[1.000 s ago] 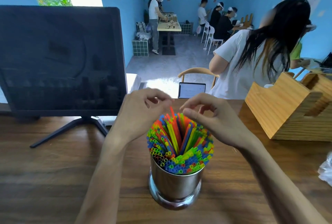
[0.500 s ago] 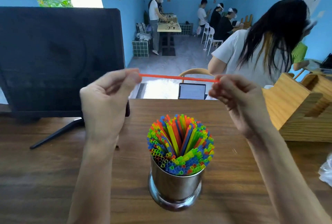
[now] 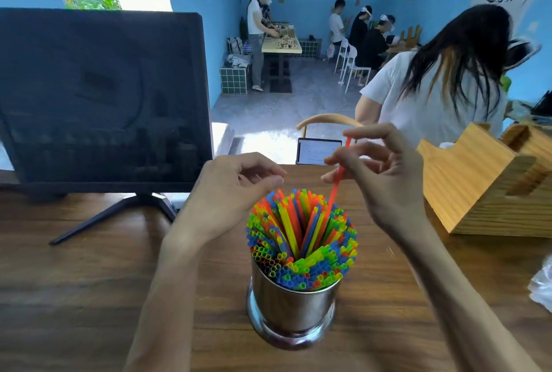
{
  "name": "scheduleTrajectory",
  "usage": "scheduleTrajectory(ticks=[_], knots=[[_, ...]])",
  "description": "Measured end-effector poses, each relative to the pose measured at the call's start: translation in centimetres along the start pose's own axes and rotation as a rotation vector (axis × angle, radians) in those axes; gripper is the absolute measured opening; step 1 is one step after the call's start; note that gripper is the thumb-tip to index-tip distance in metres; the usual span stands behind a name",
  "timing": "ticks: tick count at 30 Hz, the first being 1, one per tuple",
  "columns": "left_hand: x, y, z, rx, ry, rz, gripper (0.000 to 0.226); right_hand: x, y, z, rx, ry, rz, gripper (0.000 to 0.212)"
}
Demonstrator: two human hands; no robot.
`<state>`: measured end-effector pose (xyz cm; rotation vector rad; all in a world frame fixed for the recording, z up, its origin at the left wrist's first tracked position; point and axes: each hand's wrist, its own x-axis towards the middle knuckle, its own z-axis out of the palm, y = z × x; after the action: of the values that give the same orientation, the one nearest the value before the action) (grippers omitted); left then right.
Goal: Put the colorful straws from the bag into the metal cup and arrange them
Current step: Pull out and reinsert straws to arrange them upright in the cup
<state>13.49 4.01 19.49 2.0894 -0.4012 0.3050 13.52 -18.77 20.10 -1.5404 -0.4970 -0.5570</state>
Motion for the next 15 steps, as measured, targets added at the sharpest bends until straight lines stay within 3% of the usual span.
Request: scheduleTrajectory(ticks=[3, 8, 10, 12, 15], knots=[[-0.1, 0.0, 0.4, 0.019, 0.01, -0.017, 0.007, -0.6, -0.2, 0.5, 0.027, 0.022, 0.016, 0.019], [-0.7, 1.0, 0.4, -0.168, -0.257, 0.07, 0.02, 0.6, -0.8, 0.4, 0.255, 0.261, -0.029, 0.022], [-0.6, 1.3, 0.5, -0.27, -0.162, 0.106, 0.015, 0.9, -0.8, 0.3, 0.317, 0.298, -0.018, 0.028], [-0.3, 1.3, 0.0, -0.392, 0.074, 0.102, 0.009, 0.7, -0.7, 0.2, 0.352, 0.277, 0.026, 0.036], [0.0, 1.0, -1.6, -0.597, 0.275, 0.084, 0.016, -0.2, 0.0, 0.4, 0.379, 0.224, 0.117, 0.039]])
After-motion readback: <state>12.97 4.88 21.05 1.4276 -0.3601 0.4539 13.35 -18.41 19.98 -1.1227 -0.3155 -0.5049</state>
